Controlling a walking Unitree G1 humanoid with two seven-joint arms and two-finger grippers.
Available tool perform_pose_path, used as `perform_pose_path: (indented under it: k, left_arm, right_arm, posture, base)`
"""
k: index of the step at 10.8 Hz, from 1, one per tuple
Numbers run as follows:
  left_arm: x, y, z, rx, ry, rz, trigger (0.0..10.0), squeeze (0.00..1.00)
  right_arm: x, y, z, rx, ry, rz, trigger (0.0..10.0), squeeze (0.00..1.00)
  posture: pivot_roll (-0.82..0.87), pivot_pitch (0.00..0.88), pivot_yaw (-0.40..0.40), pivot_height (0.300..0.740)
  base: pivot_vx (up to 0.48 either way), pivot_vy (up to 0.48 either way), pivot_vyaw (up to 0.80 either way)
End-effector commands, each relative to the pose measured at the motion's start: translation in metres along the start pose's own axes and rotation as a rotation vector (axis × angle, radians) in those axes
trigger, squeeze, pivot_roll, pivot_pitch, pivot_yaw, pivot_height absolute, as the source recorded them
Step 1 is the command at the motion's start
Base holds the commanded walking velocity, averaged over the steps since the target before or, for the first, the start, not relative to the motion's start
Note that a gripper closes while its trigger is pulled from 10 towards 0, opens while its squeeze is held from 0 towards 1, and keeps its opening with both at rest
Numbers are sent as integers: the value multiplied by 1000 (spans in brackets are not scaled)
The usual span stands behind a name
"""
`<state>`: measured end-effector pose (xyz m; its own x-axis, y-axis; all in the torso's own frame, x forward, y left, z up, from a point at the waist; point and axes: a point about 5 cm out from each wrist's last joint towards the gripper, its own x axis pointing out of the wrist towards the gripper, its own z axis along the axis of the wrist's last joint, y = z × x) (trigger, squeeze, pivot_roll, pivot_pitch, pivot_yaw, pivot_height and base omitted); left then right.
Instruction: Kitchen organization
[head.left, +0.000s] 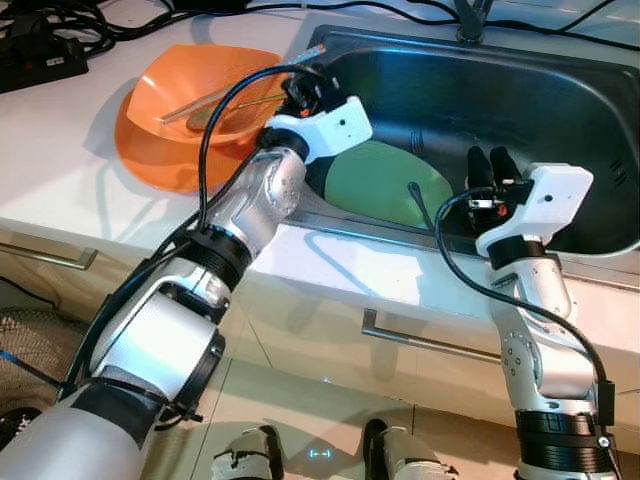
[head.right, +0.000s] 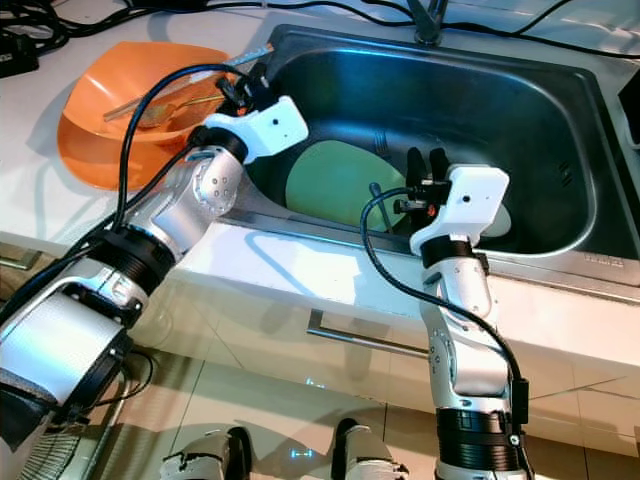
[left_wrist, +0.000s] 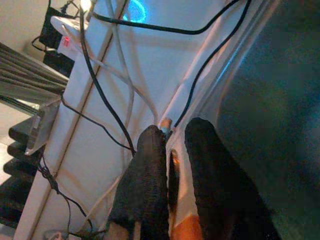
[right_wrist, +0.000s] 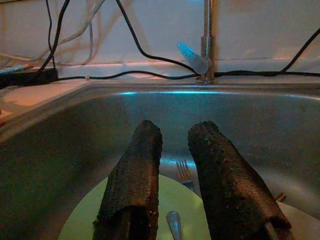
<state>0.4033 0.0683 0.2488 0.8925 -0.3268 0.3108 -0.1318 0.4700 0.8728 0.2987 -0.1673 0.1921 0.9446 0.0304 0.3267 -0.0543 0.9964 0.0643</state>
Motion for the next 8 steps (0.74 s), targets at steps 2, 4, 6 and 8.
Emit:
perform_pose_path:
  k: [2, 4, 6, 8]
  left_arm:
    - [3, 8, -1, 8, 10, 37, 0, 0]
    - [5, 11, 1, 10, 7, 44, 0, 0]
    - [6, 15, 1, 7, 10, 64, 0, 0]
    - [8, 18, 4, -21, 1, 78, 0, 0]
  right_arm:
    - [0, -5, -1, 9, 10, -25, 10000, 0]
    - [0, -5, -1, 10, 9, -27, 10000, 0]
    - [2, -6, -2, 9, 10, -29, 10000, 0]
    - [3, -7, -2, 7, 9, -30, 10000, 0]
  posture:
    - [-14, 206, 3, 740]
    - [-14, 202, 2, 740]
    - [-12, 199, 1, 740]
    - [-13, 190, -2, 740]
  base:
    - [0, 0, 0]
    - [0, 0, 0]
    - [0, 0, 0]
    - [0, 0, 0]
